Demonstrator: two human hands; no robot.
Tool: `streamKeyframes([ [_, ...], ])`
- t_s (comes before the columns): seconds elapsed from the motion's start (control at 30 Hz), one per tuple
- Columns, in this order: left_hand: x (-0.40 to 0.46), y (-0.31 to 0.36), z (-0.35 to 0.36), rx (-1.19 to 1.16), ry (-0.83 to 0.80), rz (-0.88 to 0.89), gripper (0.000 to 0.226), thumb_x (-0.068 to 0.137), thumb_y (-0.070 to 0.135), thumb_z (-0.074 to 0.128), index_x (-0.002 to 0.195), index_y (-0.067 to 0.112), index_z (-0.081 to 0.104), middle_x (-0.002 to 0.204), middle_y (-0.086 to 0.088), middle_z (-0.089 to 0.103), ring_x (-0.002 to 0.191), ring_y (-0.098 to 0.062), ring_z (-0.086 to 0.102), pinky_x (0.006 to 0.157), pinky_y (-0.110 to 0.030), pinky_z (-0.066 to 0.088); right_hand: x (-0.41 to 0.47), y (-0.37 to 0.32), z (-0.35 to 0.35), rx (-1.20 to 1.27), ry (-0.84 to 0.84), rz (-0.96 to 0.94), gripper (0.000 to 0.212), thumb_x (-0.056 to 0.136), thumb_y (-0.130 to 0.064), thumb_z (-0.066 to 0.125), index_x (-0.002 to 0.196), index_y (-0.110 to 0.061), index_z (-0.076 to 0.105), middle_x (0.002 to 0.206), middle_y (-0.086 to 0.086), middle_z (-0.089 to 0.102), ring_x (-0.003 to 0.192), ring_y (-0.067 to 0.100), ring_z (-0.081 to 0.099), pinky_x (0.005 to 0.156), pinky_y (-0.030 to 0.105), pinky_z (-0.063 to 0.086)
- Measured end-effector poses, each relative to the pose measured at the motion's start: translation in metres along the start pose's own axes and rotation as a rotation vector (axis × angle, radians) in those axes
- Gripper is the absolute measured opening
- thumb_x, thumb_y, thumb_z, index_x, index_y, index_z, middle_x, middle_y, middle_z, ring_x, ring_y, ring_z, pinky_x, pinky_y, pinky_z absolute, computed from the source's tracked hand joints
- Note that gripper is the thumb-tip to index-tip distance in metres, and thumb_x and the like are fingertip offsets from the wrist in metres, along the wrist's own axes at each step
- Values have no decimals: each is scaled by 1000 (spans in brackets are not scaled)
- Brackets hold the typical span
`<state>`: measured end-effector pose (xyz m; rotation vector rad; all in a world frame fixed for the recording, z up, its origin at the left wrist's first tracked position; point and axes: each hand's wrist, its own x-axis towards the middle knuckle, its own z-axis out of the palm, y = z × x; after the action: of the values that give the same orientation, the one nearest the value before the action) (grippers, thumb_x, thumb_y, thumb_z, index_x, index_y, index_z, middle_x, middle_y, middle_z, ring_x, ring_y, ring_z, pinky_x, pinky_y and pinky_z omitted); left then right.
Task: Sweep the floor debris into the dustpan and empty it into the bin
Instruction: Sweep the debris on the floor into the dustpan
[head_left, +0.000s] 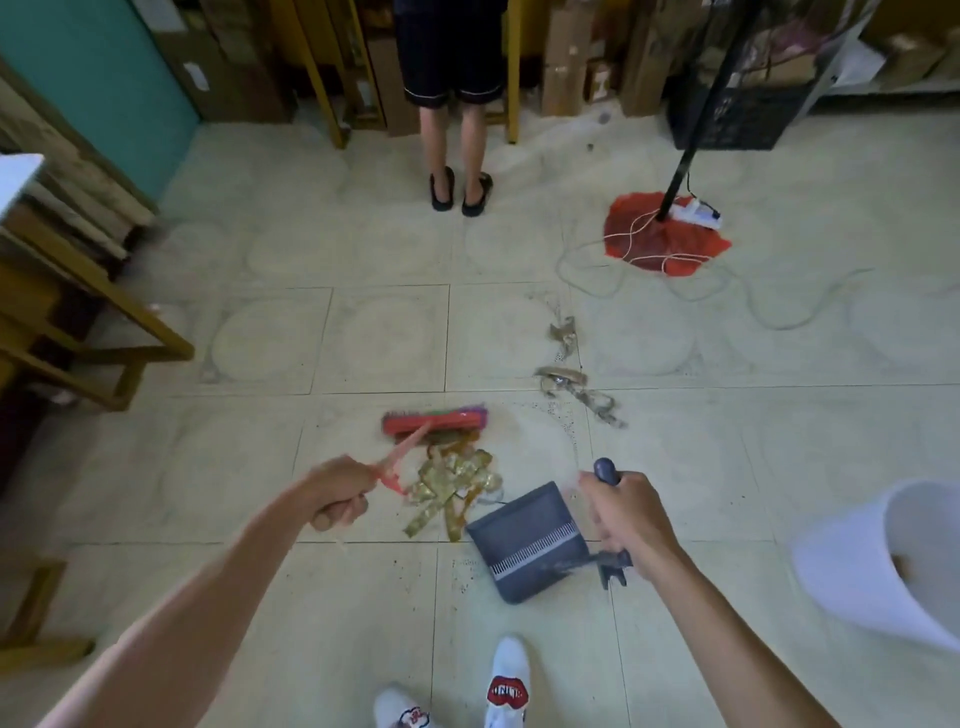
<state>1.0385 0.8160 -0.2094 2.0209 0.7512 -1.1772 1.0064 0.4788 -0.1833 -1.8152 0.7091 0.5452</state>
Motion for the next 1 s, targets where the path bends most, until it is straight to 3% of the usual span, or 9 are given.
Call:
streamKeyframes([
  [0.17,-4,38,-45,-183,-44,79,33,106,17,32,130,5,51,41,0,34,23,-8,28,26,-11,24,19,-11,-29,23,-4,45,32,88,-28,62,62,-15,49,41,-6,43,31,10,34,36,18,25],
  [0.3,32,108,-48,-75,10,271,22,103,23,42,107,29,63,44,-2,42,28,-10,32,29,-14,27,30,-19,-42,41,32,96,34,90,-27,60,60,-14,48,45,-1,40,35,13,32,41,24,22],
  [0.4,84,180,-52,28,41,346,26,101,22,44,117,19,65,41,-1,52,28,-10,41,31,-18,34,43,-19,-52,54,66,161,36,92,-24,58,60,-14,45,46,0,35,36,13,28,41,25,21],
  [0.63,197,331,-38,351,-64,361,44,103,17,36,146,9,41,59,-8,57,33,-11,46,34,-23,40,98,-26,-64,268,208,304,48,91,-19,61,48,-17,40,40,3,33,28,14,27,33,18,24],
  [0.73,204,344,-39,640,-51,338,41,98,8,37,138,1,44,64,-9,61,40,-15,53,36,-24,42,120,-39,-59,362,287,294,49,93,-17,59,52,-21,34,42,1,28,31,11,20,36,18,20],
  [0.87,167,332,-65,991,-24,365,35,91,3,47,125,0,53,70,-7,60,52,-17,60,41,-23,44,143,-64,-49,370,375,293,44,91,-24,62,51,-18,42,37,-3,39,27,9,31,33,17,26],
  [0.93,146,330,-85,1079,-83,336,34,93,5,53,127,0,55,71,-7,62,55,-19,62,41,-22,45,153,-73,-50,370,422,308,43,88,-27,63,50,-18,43,34,-6,42,25,8,35,32,17,26],
  [1.0,131,332,-107,1006,-191,330,33,102,20,47,131,11,58,62,-5,60,45,-15,56,37,-20,42,157,-74,-54,362,467,322,41,86,-25,62,50,-17,43,34,-5,42,28,11,37,36,19,28],
])
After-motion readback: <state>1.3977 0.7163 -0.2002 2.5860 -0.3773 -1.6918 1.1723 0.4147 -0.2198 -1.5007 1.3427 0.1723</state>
